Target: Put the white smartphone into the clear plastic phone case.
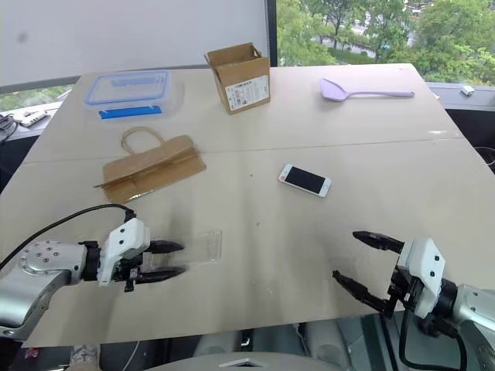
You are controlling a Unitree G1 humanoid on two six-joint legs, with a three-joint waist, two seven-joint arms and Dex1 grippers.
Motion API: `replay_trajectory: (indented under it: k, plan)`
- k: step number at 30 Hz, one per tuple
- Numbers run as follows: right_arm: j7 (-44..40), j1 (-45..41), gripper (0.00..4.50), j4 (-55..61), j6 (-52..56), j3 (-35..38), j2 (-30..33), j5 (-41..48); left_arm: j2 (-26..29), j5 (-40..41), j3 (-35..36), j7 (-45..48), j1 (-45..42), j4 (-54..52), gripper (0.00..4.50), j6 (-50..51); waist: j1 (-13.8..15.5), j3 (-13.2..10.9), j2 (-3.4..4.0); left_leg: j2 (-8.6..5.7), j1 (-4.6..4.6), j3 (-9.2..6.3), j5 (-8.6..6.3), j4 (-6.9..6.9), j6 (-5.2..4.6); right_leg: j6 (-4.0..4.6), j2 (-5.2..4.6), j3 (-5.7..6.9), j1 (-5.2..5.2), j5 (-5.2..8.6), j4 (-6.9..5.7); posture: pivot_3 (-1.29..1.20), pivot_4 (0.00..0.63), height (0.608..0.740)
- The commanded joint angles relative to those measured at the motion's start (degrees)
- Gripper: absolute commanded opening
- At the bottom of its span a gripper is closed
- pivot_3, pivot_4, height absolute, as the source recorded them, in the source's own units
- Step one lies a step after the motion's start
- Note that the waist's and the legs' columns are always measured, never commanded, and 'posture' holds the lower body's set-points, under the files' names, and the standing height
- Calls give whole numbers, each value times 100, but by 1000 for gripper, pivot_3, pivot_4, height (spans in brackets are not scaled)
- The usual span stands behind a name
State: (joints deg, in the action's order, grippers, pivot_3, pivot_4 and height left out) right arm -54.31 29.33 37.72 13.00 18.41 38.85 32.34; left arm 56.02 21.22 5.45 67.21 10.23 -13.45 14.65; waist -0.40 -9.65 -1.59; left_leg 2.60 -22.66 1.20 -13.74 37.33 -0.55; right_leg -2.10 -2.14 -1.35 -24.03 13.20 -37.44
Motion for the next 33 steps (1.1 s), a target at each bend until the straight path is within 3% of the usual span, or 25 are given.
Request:
replay_trajectory:
  k: [1,2,8,14,19,27,33]
  plan:
    - [67,-59,4500,233,-53,-10,5,23,-103,-229,-376,26,82,-38,437,-45,0,5,8,0,1,0,0,0,0,0,0,0,1,0,0,0,150,740]
    - [75,-72,4500,226,-55,-23,4,12,-113,-242,-420,46,69,-59,59,-71,0,8,13,0,2,0,0,0,0,0,0,0,2,0,0,0,150,740]
    - [148,-102,4500,217,-68,-60,-15,-33,-224,-221,-654,54,-37,-193,59,53,39,24,40,-13,4,-1,0,1,0,-1,-1,0,5,0,1,0,150,740]
    - [172,-8,4500,220,-125,-1,-51,-47,-799,-12,-1259,-128,-1451,-468,59,945,201,31,52,-30,-5,-7,1,11,-1,-3,-1,-1,9,0,2,0,150,740]
    - [247,9,4500,210,-164,47,-65,-132,-962,17,-1555,-40,-2077,-382,59,1374,100,28,33,-26,-9,-11,1,18,-2,-6,12,-3,18,0,2,0,150,740]
    - [636,-32,4500,362,345,192,56,-65,-1698,-641,-2497,136,-3278,875,59,1122,117,25,27,-24,-6,-24,1,14,-2,-5,26,-1,18,1,-4,0,150,740]
    - [725,76,4500,558,598,342,115,19,-2202,-1053,-2871,147,-3720,1432,59,770,137,26,27,-33,-12,-25,2,21,-2,-6,21,-6,25,0,1,0,150,740]
